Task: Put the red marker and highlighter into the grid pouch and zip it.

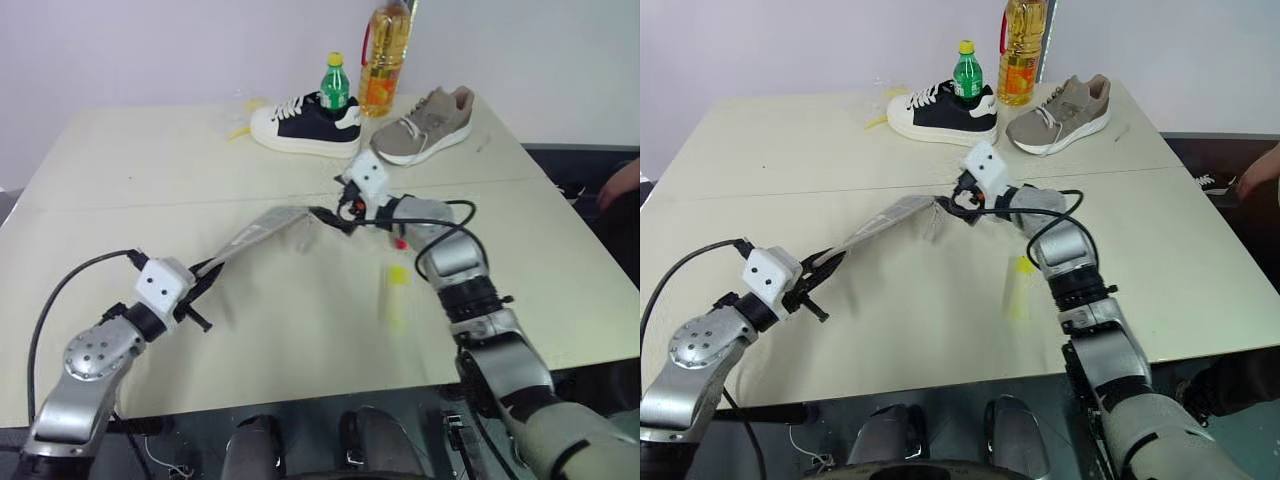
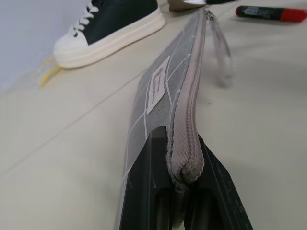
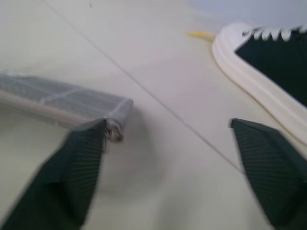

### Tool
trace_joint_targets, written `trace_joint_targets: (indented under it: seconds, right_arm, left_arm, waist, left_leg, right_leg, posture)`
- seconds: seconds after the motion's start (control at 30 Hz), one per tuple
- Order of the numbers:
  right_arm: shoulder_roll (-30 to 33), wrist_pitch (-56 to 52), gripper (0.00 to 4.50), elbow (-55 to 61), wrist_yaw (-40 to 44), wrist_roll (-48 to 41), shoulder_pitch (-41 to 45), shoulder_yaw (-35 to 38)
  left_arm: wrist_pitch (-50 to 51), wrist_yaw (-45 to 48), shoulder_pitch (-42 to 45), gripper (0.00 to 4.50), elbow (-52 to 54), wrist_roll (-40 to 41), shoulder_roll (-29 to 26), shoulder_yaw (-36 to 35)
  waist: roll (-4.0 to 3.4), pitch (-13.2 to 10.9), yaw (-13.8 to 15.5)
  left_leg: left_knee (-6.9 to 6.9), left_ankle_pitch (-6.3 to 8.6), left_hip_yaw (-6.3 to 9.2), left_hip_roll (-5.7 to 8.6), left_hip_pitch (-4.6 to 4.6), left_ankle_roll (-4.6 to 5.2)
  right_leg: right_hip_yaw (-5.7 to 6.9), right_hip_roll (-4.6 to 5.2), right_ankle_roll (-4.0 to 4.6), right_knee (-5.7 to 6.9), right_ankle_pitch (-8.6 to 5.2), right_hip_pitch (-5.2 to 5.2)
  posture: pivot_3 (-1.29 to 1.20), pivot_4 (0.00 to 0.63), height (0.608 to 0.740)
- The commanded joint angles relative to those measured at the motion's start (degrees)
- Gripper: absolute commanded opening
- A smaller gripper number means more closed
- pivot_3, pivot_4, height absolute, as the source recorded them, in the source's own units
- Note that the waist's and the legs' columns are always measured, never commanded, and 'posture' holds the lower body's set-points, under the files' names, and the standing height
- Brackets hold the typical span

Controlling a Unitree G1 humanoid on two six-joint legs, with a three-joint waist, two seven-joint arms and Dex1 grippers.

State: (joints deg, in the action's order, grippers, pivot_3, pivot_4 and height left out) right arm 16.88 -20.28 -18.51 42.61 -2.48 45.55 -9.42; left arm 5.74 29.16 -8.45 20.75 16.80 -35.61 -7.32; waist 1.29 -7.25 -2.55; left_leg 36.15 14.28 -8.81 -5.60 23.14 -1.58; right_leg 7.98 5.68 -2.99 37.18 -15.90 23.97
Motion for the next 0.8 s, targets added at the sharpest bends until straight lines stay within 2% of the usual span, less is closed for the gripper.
trace_joint_targets:
  seconds: [0.03, 0.27, 0.37, 0.57, 0.6, 0.8]
  right_arm:
    - [0.88, -0.58, 4.37, 4.61, 3.28, -0.65, -1.06, -1.87]
    - [-1.34, -6.58, 4.37, 4.66, 1.09, -1.18, -1.66, -2.29]
    - [-2.42, -7.69, 3.59, 3.8, -0.51, -1.3, -1.11, -1.66]
    - [-2.25, -9.1, 0.42, 5.17, -1.02, -1.3, -1.45, -2.29]
    - [-2.26, -9.65, 0.06, 5.81, -1.08, -1.21, -1.61, -2.58]
    - [-1.44, -11.38, 0.06, 10.51, -1.24, 1.76, -2.57, -6.66]
  left_arm:
    - [2.75, -1.75, -0.43, 0.0, 5.02, 0.64, 2.0, -0.09]
    - [5.92, -2.76, -1.14, 0.0, 9.13, -1.05, 5.55, 2.85]
    - [6.43, -2.78, -1.39, 0.0, 9.88, -1.75, 6.47, 3.33]
    - [6.6, -2.63, -1.65, 0.0, 9.95, -2.57, 7.26, 3.7]
    - [6.66, -2.66, -1.49, 0.0, 9.85, -2.75, 7.43, 3.86]
    - [8.45, -3.95, 1.09, 0.0, 9.62, -4.95, 9.56, 7.5]
  waist:
    - [0.01, 0.01, 0.01]
    - [0.04, 0.02, 0.29]
    - [0.03, 0.02, 0.39]
    - [0.03, 0.02, 0.54]
    - [0.03, 0.02, 0.5]
    - [0.03, 0.02, 0.68]
  left_leg:
    - [0.0, 0.0, 0.0, -0.01, 0.0, 0.0]
    - [0.05, 0.0, 0.01, -0.01, 0.01, 0.0]
    - [0.06, 0.0, 0.02, 0.0, 0.01, 0.0]
    - [0.06, 0.0, 0.02, 0.01, 0.01, 0.0]
    - [0.07, 0.0, 0.02, 0.0, 0.01, 0.0]
    - [0.07, 0.0, 0.03, 0.01, 0.02, 0.0]
  right_leg:
    - [0.0, -0.02, 0.01, 0.0, 0.0, 0.0]
    - [-0.01, -0.03, 0.03, -0.01, 0.01, -0.02]
    - [-0.01, -0.03, 0.04, -0.01, 0.02, -0.03]
    - [-0.01, -0.02, 0.05, -0.03, 0.02, -0.04]
    - [-0.01, -0.02, 0.05, -0.03, 0.02, -0.04]
    - [-0.01, -0.01, 0.05, -0.04, 0.02, -0.04]
  posture:
    - [0.0, 0.15, 0.705]
    - [0.0, 0.15, 0.705]
    - [0.0, 0.15, 0.705]
    - [0.0, 0.15, 0.705]
    - [0.0, 0.15, 0.705]
    - [0.0, 0.15, 0.705]
